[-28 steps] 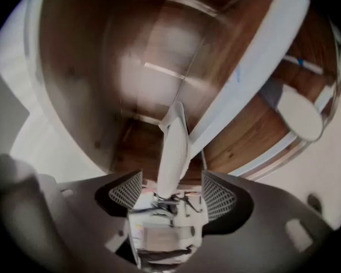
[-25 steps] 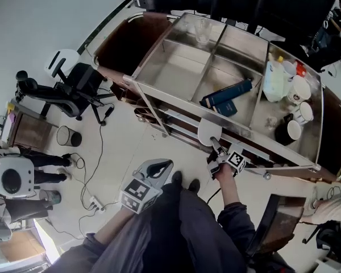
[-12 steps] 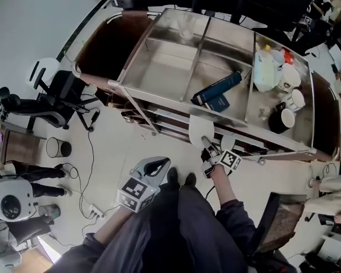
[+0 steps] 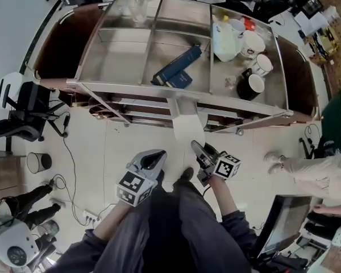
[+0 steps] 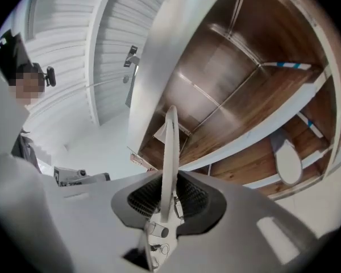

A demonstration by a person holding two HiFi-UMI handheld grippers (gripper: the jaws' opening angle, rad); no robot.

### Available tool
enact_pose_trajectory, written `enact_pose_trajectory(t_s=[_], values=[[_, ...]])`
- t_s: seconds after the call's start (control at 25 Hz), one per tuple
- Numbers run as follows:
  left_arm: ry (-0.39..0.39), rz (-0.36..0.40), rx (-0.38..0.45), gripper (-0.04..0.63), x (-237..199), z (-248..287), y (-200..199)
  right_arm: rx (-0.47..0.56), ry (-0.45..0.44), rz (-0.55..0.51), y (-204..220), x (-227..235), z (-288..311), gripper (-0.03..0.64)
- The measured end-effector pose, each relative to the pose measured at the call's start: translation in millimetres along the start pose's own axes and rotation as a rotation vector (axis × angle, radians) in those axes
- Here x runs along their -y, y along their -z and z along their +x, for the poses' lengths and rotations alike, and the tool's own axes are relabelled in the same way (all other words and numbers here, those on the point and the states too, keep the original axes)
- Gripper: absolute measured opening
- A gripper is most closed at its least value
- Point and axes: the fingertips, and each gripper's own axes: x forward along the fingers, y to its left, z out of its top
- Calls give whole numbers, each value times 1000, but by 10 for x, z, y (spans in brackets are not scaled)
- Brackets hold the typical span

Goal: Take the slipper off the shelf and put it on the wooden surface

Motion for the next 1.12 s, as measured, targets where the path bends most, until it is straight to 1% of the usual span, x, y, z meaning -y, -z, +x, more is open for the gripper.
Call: enact_pose_trajectory(t_s=[0.16,0.36,0.48,0.6,0.68,0.76,0.92,1.04,1.12], values=[[65,20,-36,15,426,314,79,39,32,6,-7,26,-661,63],[115,76,-65,15,1225,865,221,91,64,47,10,274,-1746,63],[138,99,-72,15,1806,1262,296,124,75,69,39,512,-2467,63],[175,83,-64,15,2487,1649,402,154,86,93,82,758,-3269,63],[210,71,-68,15,2916,1936,447,204,108,120,66,956,-3779,63],[256,82,-83,15,3332,2194,471,277,144,159,46,1157,-4276,63],[341,149,-94,15,3983,2730,341,404,229,206,-213,1676,-5089,63],[378,182,-107,15,4291,3182,249,496,232,259,-552,2142,-5489,63],[390,189,-113,15,4434,3515,193,537,223,267,-877,2427,-5676,63]])
